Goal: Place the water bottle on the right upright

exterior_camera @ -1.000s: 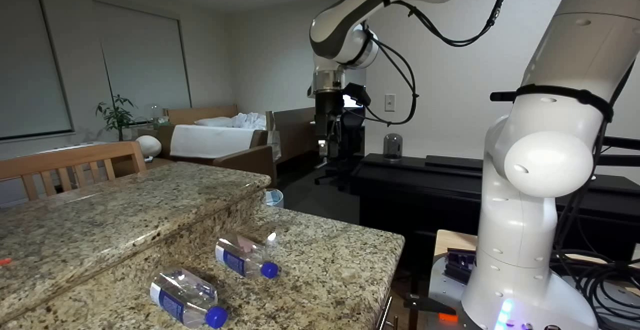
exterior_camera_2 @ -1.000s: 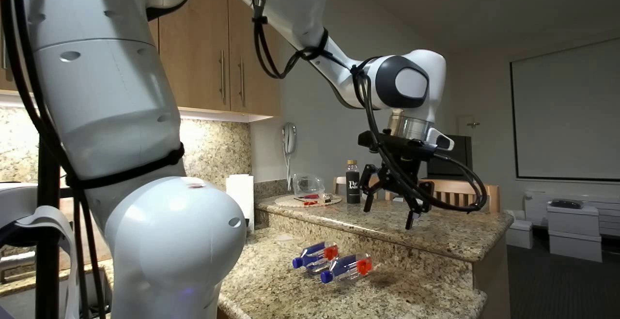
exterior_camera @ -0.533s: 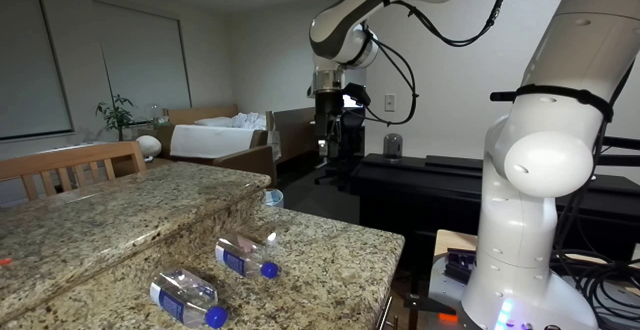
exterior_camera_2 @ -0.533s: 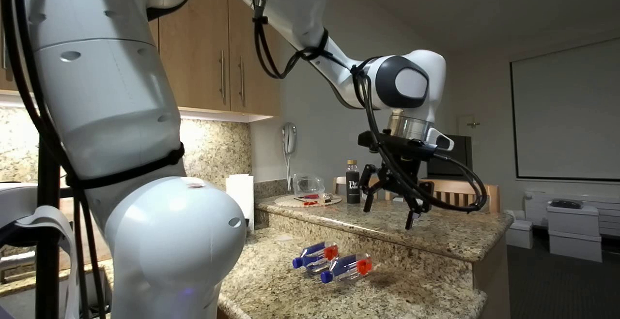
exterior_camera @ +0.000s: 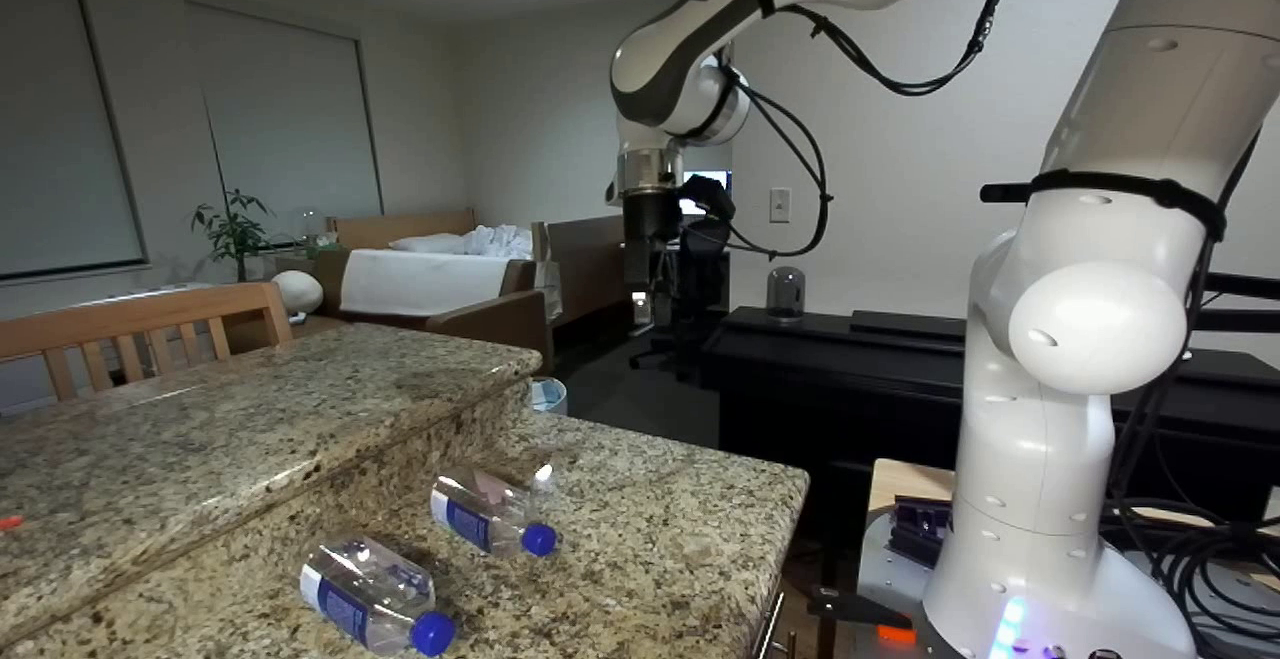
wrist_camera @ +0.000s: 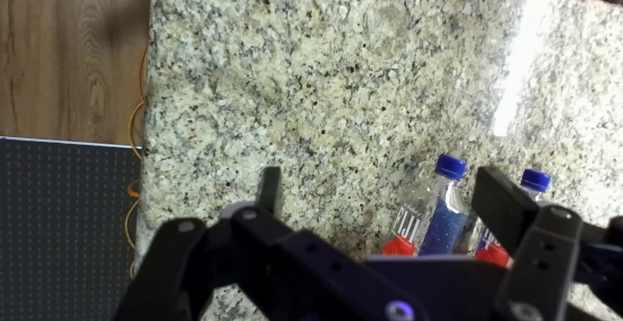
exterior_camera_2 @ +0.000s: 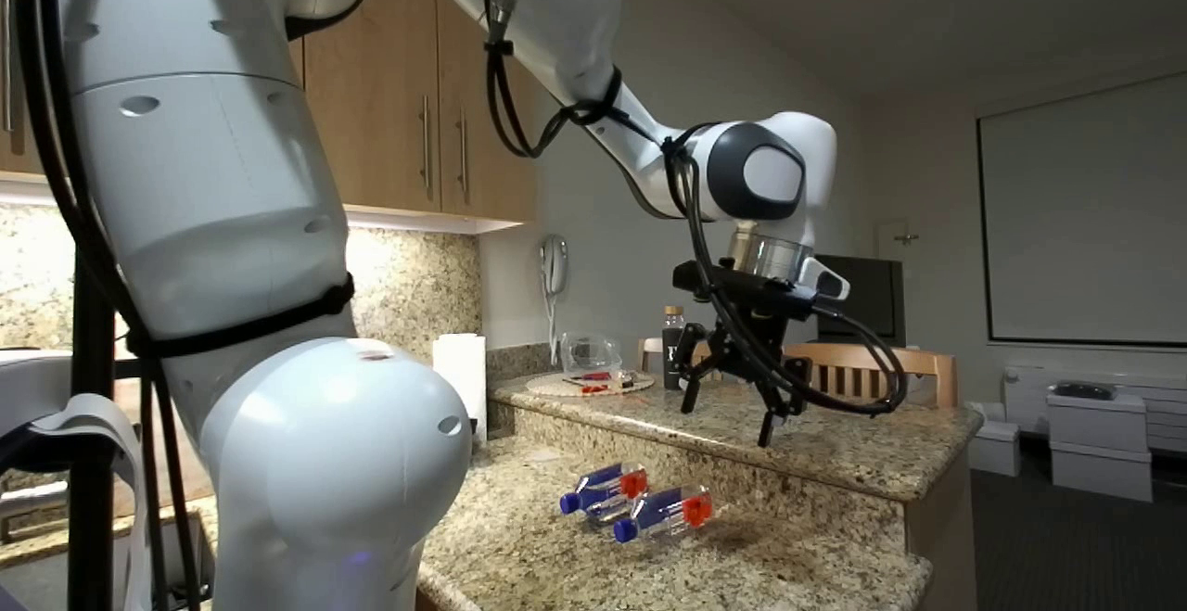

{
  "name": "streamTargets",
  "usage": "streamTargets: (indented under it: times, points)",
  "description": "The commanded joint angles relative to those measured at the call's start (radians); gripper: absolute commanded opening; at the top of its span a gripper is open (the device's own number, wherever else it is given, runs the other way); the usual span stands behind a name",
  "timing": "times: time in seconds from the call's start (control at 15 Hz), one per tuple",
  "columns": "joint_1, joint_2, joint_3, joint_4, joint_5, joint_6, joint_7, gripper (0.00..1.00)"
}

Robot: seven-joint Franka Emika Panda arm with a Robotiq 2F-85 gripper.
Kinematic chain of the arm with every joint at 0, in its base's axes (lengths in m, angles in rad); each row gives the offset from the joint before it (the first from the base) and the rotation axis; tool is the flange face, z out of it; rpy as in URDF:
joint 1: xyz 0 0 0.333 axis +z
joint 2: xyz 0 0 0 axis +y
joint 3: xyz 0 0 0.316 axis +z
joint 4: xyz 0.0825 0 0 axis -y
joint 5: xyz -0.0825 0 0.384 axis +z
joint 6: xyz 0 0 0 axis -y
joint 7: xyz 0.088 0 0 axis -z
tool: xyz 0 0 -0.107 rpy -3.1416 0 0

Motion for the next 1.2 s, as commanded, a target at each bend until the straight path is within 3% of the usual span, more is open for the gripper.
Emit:
streamTargets:
  times: [0.0, 0.27, 0.53, 0.73, 1.13]
  points:
    - [0.004, -0.008, 0.066, -0.078, 0.02, 0.075, 0.017, 1.0]
    - [0.04, -0.054, 0.143, -0.216, 0.054, 0.275, 0.07, 1.0]
    - [0.134, -0.068, 0.177, -0.315, 0.227, 0.445, 0.037, 1.0]
    - [0.199, -0.039, 0.19, -0.322, 0.305, 0.473, 0.021, 1.0]
    - [0.201, -0.028, 0.194, -0.298, 0.277, 0.443, 0.05, 1.0]
